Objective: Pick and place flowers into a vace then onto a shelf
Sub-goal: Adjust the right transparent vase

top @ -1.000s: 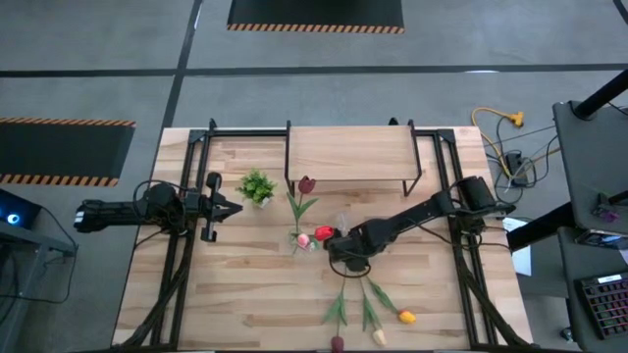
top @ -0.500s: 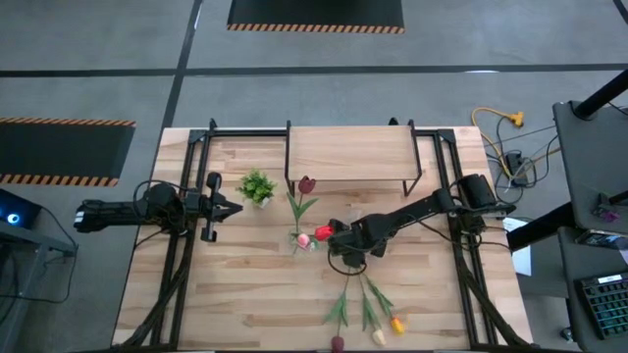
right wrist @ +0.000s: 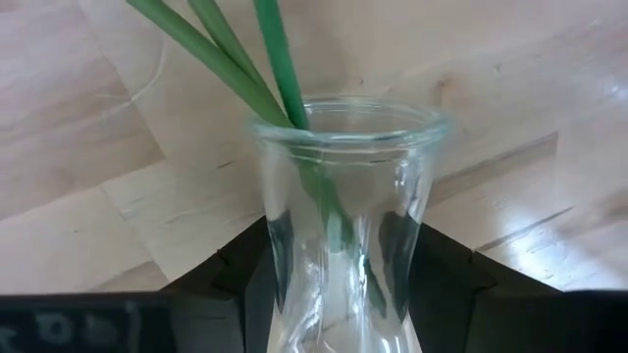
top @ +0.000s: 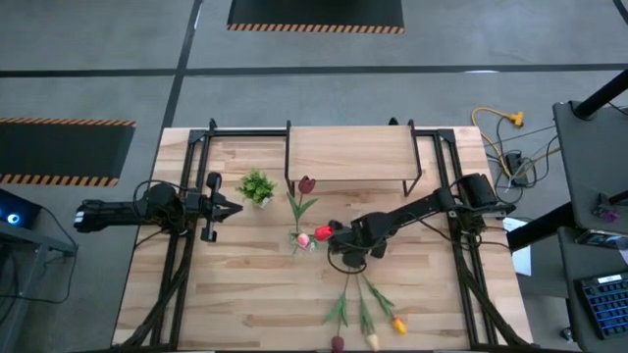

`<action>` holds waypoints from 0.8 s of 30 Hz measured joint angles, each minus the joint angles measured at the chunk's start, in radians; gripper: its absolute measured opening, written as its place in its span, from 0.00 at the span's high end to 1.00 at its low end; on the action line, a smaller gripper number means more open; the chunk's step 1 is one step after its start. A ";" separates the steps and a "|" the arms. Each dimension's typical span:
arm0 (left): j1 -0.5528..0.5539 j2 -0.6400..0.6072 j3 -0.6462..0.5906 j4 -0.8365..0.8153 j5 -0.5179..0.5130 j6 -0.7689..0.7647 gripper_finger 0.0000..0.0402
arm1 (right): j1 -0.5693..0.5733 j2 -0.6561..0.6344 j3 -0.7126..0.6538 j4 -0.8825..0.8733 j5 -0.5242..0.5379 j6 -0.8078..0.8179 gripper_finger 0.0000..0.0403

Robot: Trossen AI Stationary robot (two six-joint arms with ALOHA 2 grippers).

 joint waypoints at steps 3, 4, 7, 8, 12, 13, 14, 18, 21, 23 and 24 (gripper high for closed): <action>0.000 0.000 0.000 0.000 0.000 0.000 0.99 | 0.009 0.000 -0.001 0.000 -0.001 -0.042 0.59; 0.000 0.000 0.000 0.000 0.000 0.000 0.99 | 0.013 0.000 -0.001 0.000 -0.001 -0.058 0.58; 0.000 0.000 0.000 0.000 0.000 0.000 0.99 | 0.032 0.000 -0.002 -0.001 -0.012 -0.100 0.57; 0.000 0.000 0.000 0.000 0.000 0.000 0.99 | 0.037 0.000 -0.002 -0.001 -0.022 -0.108 0.58; 0.000 0.000 0.000 0.000 0.000 0.000 0.99 | 0.057 0.000 -0.001 0.003 -0.067 -0.118 0.60; 0.000 0.000 0.000 0.000 0.000 0.000 0.99 | 0.061 0.000 -0.001 0.004 -0.077 -0.118 0.60; 0.000 0.000 0.000 0.000 0.000 0.000 0.99 | 0.062 0.000 -0.001 0.005 -0.088 -0.118 0.60; 0.000 0.000 0.000 0.000 0.000 0.000 0.99 | 0.064 0.000 -0.011 0.024 -0.133 -0.109 0.60; 0.000 0.000 0.000 0.000 0.000 0.000 0.99 | 0.064 -0.001 -0.030 0.062 -0.165 -0.087 0.60; 0.000 0.000 0.000 0.000 0.000 0.000 0.99 | 0.063 -0.002 -0.048 0.092 -0.185 -0.085 0.60; 0.000 0.000 0.000 0.000 0.000 0.000 0.99 | 0.063 -0.004 -0.057 0.105 -0.190 -0.084 0.60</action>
